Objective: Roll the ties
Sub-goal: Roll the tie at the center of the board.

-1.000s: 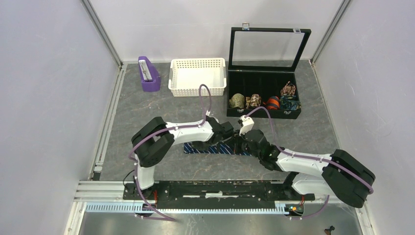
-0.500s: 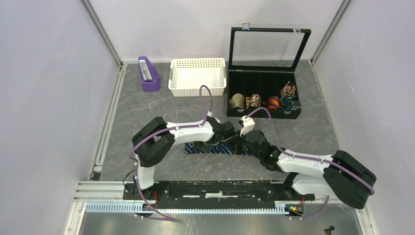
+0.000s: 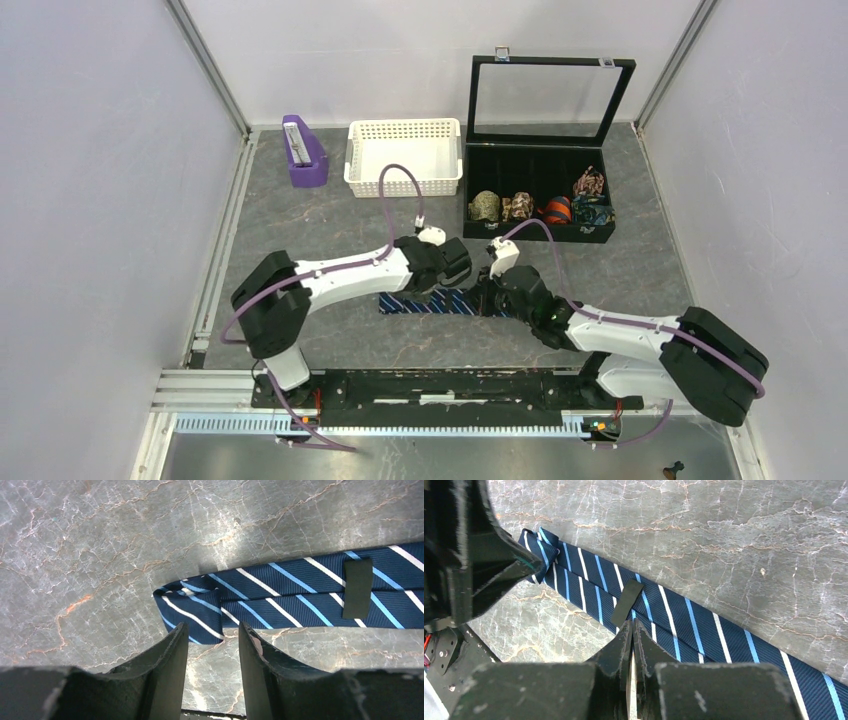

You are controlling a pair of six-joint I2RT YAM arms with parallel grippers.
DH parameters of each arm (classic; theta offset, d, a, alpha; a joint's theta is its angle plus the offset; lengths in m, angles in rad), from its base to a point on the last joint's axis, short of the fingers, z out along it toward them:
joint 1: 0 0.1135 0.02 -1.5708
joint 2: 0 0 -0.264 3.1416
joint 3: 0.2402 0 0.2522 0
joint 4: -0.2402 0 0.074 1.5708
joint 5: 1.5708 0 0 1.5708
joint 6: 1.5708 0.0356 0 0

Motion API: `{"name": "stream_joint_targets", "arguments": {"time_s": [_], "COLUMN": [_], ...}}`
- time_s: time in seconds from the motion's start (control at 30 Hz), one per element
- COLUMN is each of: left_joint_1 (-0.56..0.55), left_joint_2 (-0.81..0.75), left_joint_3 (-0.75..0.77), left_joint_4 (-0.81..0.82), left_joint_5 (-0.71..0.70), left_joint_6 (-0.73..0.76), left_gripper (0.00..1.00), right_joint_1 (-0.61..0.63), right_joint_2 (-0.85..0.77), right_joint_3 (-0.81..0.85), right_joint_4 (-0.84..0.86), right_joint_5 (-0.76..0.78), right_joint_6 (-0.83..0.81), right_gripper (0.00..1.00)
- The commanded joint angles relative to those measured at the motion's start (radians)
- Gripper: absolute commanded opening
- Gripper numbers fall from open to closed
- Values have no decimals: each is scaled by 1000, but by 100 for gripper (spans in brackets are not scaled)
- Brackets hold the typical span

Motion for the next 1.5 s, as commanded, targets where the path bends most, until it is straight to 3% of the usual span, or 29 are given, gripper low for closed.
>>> {"name": "stream_joint_targets", "arguments": {"time_s": [0.0, 0.07, 0.2, 0.43, 0.6, 1.0, 1.47], "left_joint_1": [-2, 6, 29, 218, 285, 411, 447], "left_joint_2": [-111, -177, -372, -734, -876, -946, -931], "left_joint_3": [-35, -69, -220, -557, -676, -823, -864], "left_joint_4": [30, 36, 131, 373, 444, 625, 687], "left_joint_5": [-33, -52, -57, 158, 231, 411, 468], "left_joint_6": [-15, -32, -39, -15, -8, 6, 12], "left_gripper": [49, 50, 63, 64, 65, 62, 58], "right_joint_1": [-3, 4, 43, 129, 153, 180, 180], "right_joint_2": [13, 30, 81, 238, 355, 502, 585], "right_joint_3": [50, 66, 122, 263, 357, 473, 516], "right_joint_4": [34, 41, 44, 72, 81, 71, 59], "right_joint_5": [-25, -40, -52, -80, -120, -139, -114], "right_joint_6": [2, 4, 9, 35, 48, 58, 40], "right_gripper": [8, 8, 10, 13, 13, 13, 12]}}
